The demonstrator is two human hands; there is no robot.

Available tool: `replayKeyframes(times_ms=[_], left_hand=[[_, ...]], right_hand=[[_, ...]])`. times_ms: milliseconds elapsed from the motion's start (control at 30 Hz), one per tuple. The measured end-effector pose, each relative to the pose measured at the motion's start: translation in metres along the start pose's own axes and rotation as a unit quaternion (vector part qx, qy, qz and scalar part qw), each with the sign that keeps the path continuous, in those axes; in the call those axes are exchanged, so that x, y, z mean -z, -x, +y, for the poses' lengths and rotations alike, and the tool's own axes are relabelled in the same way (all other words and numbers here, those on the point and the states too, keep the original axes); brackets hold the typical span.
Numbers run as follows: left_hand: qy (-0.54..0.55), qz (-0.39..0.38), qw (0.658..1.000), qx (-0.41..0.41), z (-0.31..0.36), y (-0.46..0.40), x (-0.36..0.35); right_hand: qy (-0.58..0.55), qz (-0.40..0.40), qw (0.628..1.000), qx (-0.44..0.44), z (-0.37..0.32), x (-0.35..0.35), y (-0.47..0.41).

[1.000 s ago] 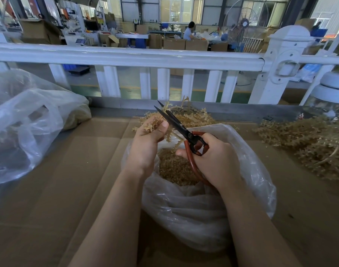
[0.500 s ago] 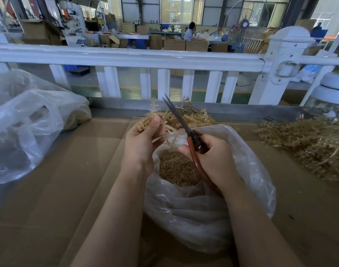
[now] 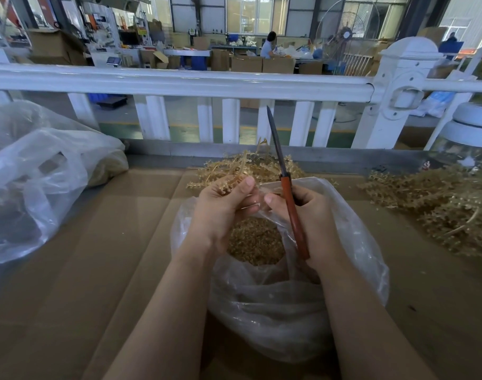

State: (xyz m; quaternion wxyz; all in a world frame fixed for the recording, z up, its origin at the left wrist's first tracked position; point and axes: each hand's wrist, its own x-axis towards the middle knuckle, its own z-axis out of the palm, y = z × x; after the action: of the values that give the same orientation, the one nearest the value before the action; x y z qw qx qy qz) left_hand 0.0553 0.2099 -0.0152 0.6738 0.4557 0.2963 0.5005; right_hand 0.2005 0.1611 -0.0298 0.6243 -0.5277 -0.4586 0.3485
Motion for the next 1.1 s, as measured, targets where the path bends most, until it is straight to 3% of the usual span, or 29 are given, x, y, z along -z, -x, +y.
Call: replayKeyframes(times_ms=[167,400,700,867,1000,1100], left_hand=[[-0.03,-0.02,0.999,0.007,0.0,0.001,0.001],[-0.044,-0.04,0.998,-0.006,0.0,0.002,0.0],[-0.032,-0.093,0.995,0.029,0.006,0.004,0.004],[0.02,-0.068,0.997,0.024,0.003,0.001,0.007],[0.002,-0.078,0.997,0.025,0.002,0.001,0.004],[-0.006,-0.082,0.996,0.019,0.001,0.002,0.002]], right_hand=[[-0.022,0.013,1.0,-0.007,0.0,0.002,-0.002],[-0.064,-0.065,0.996,0.005,0.004,0.001,-0.001],[-0.017,0.028,0.999,0.015,0.0,0.004,-0.001],[-0.06,0.012,0.998,0.022,-0.004,0.006,0.0],[-0.193,-0.005,0.981,-0.004,-0.011,0.006,0.005],[-0.212,-0.005,0.977,-0.006,-0.015,0.006,0.007]])
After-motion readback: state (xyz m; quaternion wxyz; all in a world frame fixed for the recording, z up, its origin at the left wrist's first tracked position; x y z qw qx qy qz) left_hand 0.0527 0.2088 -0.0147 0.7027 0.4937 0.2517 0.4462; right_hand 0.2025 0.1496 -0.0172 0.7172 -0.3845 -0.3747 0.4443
